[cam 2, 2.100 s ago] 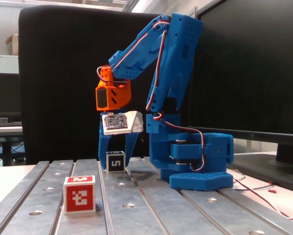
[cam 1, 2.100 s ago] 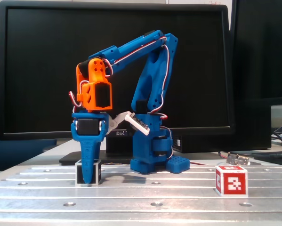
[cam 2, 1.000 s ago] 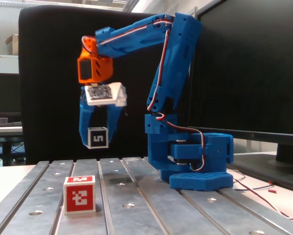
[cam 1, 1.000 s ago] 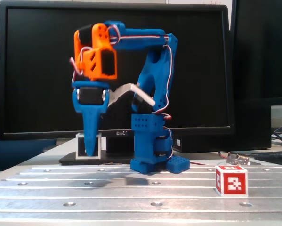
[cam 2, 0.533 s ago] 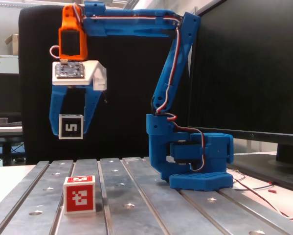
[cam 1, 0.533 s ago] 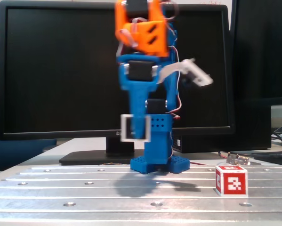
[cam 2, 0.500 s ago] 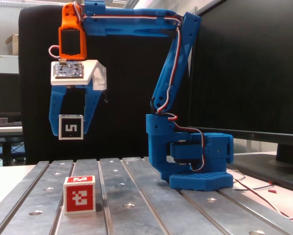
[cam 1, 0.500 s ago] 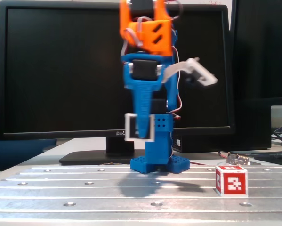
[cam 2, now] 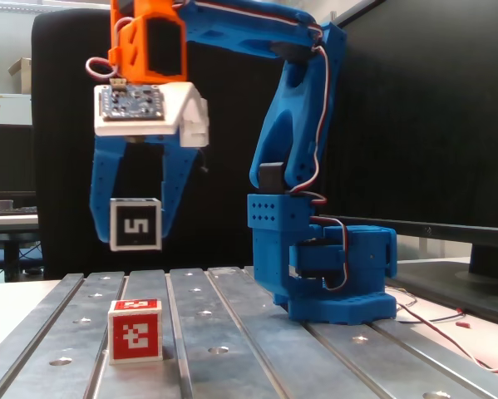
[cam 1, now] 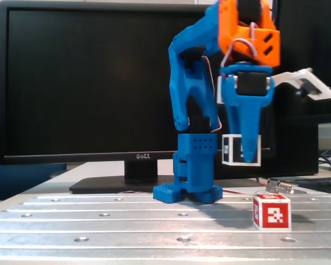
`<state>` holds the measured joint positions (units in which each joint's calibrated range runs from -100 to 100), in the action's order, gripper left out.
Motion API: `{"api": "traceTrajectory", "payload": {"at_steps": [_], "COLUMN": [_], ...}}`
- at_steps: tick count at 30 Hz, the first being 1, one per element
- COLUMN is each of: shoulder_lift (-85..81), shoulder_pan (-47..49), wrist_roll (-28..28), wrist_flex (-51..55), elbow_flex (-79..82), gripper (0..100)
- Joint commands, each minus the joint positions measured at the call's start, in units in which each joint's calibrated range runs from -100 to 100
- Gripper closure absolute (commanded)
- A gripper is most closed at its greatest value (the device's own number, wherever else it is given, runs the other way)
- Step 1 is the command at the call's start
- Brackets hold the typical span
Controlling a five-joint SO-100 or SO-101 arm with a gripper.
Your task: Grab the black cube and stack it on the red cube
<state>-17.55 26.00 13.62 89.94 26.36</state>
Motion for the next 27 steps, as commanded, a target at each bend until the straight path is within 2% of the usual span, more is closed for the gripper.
{"api": "traceTrajectory", "payload": {"at_steps": [1,8,27], "shoulder_lift": [2.84,7.69,8.27], "shoulder_pan": [4.53,7.48,8.37], "wrist_roll": [3.64,5.74,5.58], "wrist_flex": [-0.03,-2.68,-6.28], "elbow_flex": [-1.8,-2.61,-1.62], "gripper": [82,82,82]}}
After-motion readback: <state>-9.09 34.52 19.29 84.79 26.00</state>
